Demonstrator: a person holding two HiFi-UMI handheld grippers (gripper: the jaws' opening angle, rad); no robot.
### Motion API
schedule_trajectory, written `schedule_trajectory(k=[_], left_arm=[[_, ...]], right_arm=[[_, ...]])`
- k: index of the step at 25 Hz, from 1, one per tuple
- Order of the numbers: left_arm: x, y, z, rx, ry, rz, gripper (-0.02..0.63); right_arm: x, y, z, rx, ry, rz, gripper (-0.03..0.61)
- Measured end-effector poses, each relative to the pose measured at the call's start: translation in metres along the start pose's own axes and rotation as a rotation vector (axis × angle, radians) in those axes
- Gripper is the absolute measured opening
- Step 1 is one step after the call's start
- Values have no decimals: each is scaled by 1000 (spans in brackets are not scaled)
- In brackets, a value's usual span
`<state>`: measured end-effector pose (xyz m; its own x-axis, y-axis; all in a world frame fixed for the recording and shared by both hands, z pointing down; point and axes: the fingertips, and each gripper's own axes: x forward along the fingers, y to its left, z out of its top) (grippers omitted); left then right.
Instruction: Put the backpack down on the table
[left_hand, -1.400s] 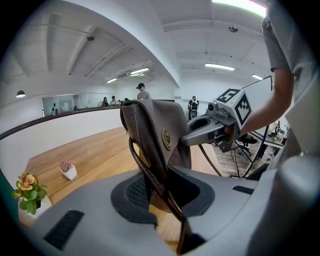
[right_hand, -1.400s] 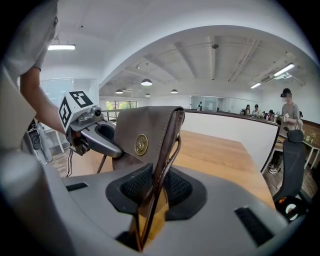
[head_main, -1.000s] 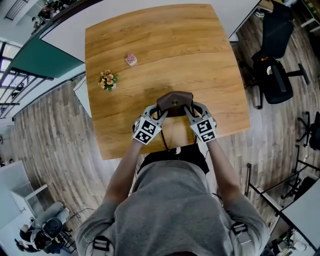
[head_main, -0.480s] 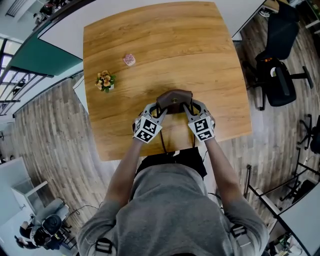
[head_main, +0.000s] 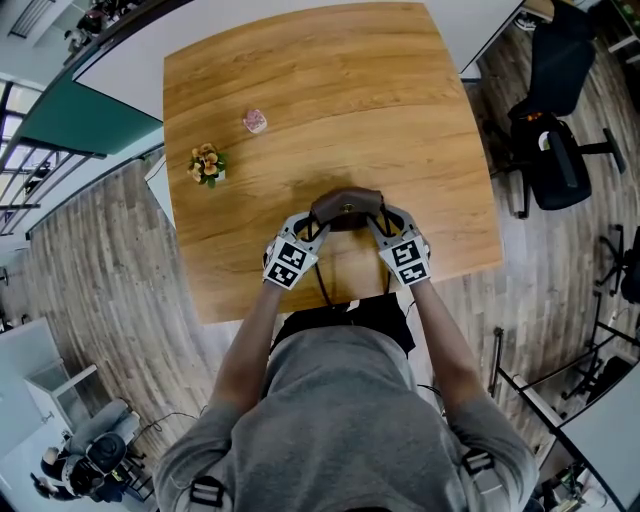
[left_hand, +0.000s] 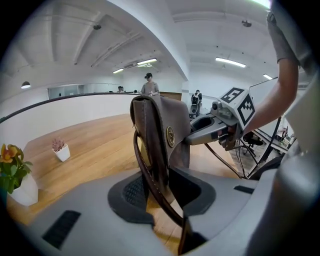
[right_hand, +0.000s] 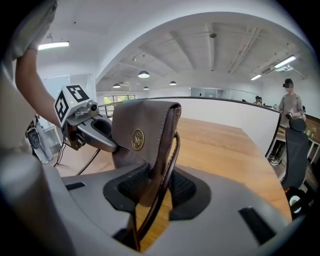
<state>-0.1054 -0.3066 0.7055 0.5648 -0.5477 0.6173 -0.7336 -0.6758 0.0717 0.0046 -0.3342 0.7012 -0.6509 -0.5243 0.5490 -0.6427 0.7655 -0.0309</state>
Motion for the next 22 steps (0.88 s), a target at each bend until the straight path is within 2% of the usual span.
schedule_trajectory(k=[5, 12, 16, 21, 22], left_arm=[[-8, -1, -6, -16, 5, 6, 129], [-26, -8, -2, -89, -38, 7, 181], [-36, -7, 2, -107, -60, 39, 233], [-56, -1, 5, -185, -110, 93, 245], [-60, -1, 7, -193, -119, 99, 245]], right_arm=[[-9, -4, -3, 41, -5, -10, 155], [-29, -5, -6, 101, -19, -44, 195], [-47, -5, -5, 197, -57, -81, 216], [-71, 6, -13, 213, -54, -98, 223], [-75, 10, -13, 214, -56, -87, 205]])
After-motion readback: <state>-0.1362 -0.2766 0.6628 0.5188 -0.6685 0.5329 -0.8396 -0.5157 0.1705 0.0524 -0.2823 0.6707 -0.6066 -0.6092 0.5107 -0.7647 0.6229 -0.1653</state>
